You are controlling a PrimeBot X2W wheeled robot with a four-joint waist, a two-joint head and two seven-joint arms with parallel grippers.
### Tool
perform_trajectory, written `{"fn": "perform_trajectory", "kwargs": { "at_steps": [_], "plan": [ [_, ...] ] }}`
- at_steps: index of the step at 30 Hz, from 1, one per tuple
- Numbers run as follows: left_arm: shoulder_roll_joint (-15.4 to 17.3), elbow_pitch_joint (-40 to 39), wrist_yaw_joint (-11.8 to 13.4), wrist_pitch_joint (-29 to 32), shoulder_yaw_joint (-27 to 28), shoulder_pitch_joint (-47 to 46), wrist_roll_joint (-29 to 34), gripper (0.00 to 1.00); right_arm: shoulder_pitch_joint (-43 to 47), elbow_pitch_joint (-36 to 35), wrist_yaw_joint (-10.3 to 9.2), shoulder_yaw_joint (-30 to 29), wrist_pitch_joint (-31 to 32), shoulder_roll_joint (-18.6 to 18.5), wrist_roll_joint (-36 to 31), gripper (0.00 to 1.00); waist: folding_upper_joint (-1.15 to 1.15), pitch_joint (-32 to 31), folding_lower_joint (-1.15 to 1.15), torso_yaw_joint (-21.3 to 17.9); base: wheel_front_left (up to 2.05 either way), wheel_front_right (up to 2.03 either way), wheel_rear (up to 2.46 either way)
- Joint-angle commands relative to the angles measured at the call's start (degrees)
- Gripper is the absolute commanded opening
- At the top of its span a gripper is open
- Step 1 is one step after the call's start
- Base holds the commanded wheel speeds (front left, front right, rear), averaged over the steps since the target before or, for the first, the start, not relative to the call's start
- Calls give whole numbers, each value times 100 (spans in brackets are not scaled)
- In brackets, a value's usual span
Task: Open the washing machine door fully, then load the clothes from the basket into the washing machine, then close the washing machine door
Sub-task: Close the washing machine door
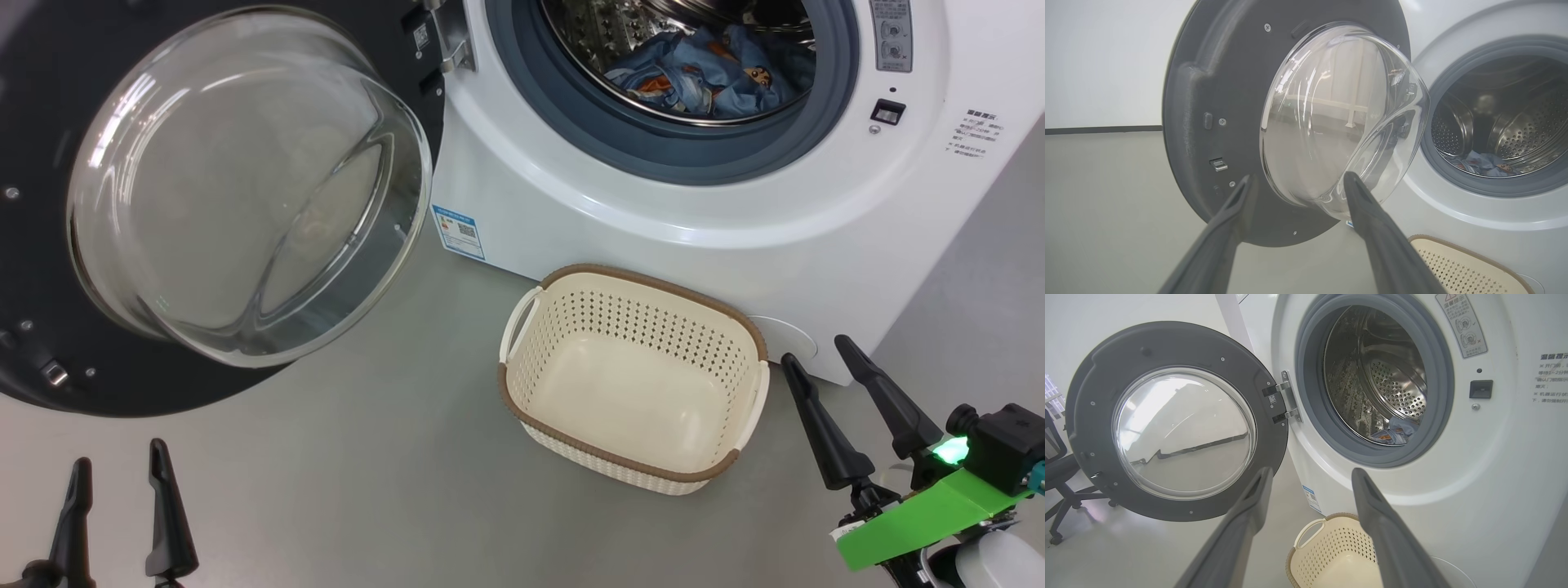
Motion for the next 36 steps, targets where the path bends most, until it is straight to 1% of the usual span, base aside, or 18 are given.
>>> {"fn": "perform_trajectory", "kwargs": {
  "at_steps": [1,7,8,9,10,11,12,14,17,20,21,24,26,30,31,32,36],
  "plan": [
    [79,-186,62,-32,165,-30,-74,100,-179,-106,42,89,-46,-119,62,100,0,-1,0,8,0,0,0],
    [79,-309,51,-32,273,-67,-163,100,-202,-105,42,122,-46,-111,65,100,0,3,0,-8,0,0,0],
    [79,-356,36,-32,307,-79,-180,75,-203,-105,42,122,-46,-111,67,100,0,5,0,-15,0,0,0],
    [79,-399,15,-32,349,-95,-237,45,-202,-106,42,121,-46,-110,68,100,0,7,0,-23,0,0,0],
    [79,-446,-7,-32,405,-116,-299,36,-200,-107,42,118,-46,-107,68,100,0,8,0,-32,0,0,0],
    [79,-505,-35,-32,466,-141,-360,22,-196,-110,42,114,-46,-103,68,100,0,9,0,-40,0,0,0],
    [79,-560,-70,-32,538,-174,-454,0,-192,-113,42,109,-46,-99,67,100,0,10,0,-48,0,0,0],
    [79,-678,-153,-32,719,-261,-637,0,-175,-117,42,92,-46,-88,64,100,0,10,0,-62,0,0,0],
    [79,-956,-264,-32,970,-413,-619,0,-148,-130,42,85,-46,-67,55,100,0,9,0,-89,0,0,0],
    [84,-1113,-302,-32,1230,-624,-809,0,-118,-134,42,77,-46,-50,50,100,0,6,0,-108,0,0,0],
    [84,-1113,-302,-32,1230,-624,-809,0,-118,-134,42,77,-46,-50,50,100,0,6,0,-108,0,0,0],
    [314,-1131,-308,-32,1268,-873,-1320,0,-88,-140,42,67,-46,-39,47,100,0,3,0,-117,0,0,0],
    [474,-1034,-309,-32,1348,-1077,-1908,0,-71,-148,42,61,-46,-36,44,100,0,5,0,-119,0,0,0],
    [1107,-655,-309,-32,1556,-1472,-2926,0,-67,-151,42,74,-46,-17,39,100,0,28,0,-144,0,0,0],
    [1493,-349,-310,-32,1617,-1664,-3400,0,-71,-148,42,92,-46,-8,38,100,0,42,0,-158,0,0,0],
    [1682,-201,-310,-32,1610,-1753,-3604,0,-70,-146,42,98,-46,-6,39,100,0,47,0,-162,0,0,0],
    [2260,458,-310,105,1618,-2177,-4479,0,-58,-147,42,106,-46,1,39,100,0,67,0,-170,0,0,0]
  ]
}}
